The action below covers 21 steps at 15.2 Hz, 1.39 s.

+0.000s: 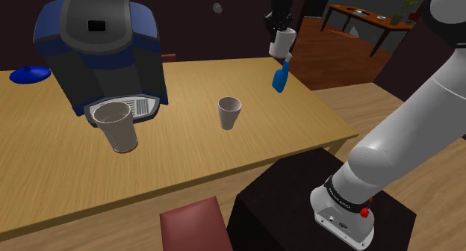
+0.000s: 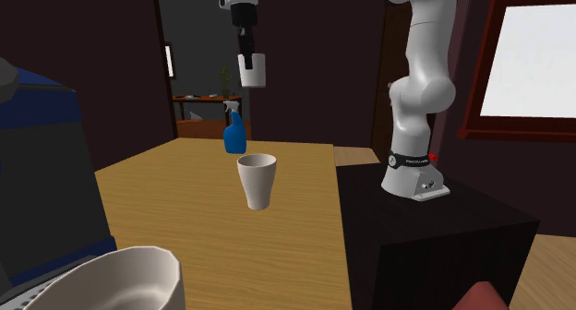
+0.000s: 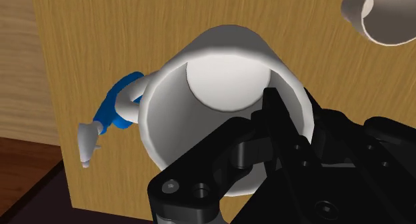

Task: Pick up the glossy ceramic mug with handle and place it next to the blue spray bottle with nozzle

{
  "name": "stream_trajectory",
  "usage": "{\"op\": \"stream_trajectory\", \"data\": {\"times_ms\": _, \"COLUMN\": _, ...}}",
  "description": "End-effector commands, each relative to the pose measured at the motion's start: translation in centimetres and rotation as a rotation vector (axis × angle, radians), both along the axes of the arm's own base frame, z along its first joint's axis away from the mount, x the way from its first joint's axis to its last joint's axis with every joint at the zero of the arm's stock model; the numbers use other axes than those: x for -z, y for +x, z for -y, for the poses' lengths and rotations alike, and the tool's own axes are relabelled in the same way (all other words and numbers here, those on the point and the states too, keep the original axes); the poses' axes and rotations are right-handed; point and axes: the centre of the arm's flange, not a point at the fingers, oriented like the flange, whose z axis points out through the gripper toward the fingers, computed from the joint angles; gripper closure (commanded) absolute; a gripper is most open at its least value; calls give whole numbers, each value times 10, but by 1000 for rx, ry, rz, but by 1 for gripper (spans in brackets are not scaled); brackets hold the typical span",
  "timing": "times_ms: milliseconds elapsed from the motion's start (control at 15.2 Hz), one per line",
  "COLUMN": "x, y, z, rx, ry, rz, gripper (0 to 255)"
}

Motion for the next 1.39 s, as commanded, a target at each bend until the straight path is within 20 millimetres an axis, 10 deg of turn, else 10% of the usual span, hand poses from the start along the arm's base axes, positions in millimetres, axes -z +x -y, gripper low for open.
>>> {"op": "stream_trajectory", "data": {"times_ms": 0, "x": -2, "y": -6, "z": 26, "rx": -1, "ry": 0, "rz": 0, "gripper": 255}}
{"op": "stream_trajectory", "data": {"times_ms": 792, "x": -2, "y": -35, "z": 184, "rx": -1, "ry": 0, "rz": 0, "gripper": 255}}
{"op": "stream_trajectory", "data": {"times_ms": 1320, "x": 40, "y": -35, "z": 184, "rx": -1, "ry": 0, "rz": 0, "gripper": 255}}
